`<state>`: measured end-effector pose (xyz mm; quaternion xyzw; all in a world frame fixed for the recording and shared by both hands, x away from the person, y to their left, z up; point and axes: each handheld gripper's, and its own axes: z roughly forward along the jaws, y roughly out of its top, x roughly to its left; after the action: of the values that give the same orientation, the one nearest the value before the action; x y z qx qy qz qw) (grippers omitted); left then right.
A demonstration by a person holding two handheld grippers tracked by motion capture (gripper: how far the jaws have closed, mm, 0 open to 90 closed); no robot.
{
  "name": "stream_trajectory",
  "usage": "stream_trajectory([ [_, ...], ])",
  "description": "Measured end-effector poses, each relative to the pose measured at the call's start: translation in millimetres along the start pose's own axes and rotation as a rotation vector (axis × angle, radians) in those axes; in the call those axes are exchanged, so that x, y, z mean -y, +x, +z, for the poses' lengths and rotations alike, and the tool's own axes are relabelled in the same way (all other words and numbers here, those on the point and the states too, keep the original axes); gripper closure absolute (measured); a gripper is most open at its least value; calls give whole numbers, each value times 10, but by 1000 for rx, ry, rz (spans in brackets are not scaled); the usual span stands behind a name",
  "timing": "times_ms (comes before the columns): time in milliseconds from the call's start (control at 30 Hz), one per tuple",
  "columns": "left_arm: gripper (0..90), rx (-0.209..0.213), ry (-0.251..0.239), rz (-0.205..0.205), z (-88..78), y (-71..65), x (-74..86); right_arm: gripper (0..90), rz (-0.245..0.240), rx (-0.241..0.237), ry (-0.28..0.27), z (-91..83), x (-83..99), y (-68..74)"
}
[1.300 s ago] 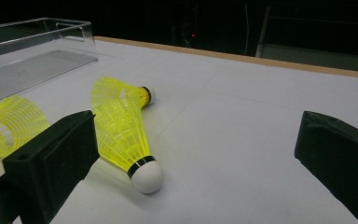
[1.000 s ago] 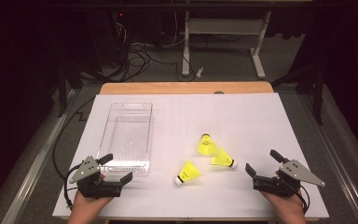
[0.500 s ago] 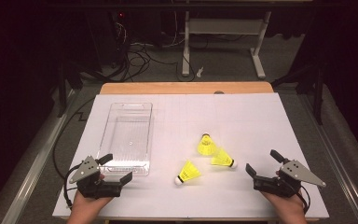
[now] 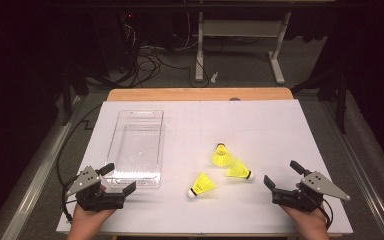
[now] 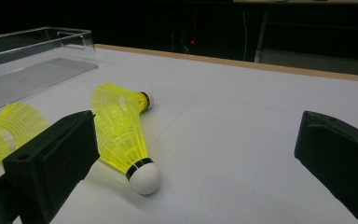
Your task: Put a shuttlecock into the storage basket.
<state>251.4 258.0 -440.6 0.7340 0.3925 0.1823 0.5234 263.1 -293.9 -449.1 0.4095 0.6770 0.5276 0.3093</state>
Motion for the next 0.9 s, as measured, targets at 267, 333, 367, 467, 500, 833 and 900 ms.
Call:
stream_trajectory([
  [267,3,-20,-4,-21,-52,86,10,2,5,-2,1,0,2,-6],
  [333,3,-25,-2,-25,-62,106,12,2,3,-6,2,3,2,1],
  [367,3,-26,-4,-28,-66,117,14,2,3,-6,2,3,2,1],
  [467,3,-34,0,-33,-82,154,22,1,1,-6,0,6,3,7],
  [500,3,-41,-1,-39,-95,174,26,1,0,-7,1,6,3,9],
  [833,3,-66,3,-54,-152,256,48,1,3,-7,-3,0,4,4],
  [900,3,-67,-2,-62,-161,268,51,2,3,-7,-3,0,5,2],
])
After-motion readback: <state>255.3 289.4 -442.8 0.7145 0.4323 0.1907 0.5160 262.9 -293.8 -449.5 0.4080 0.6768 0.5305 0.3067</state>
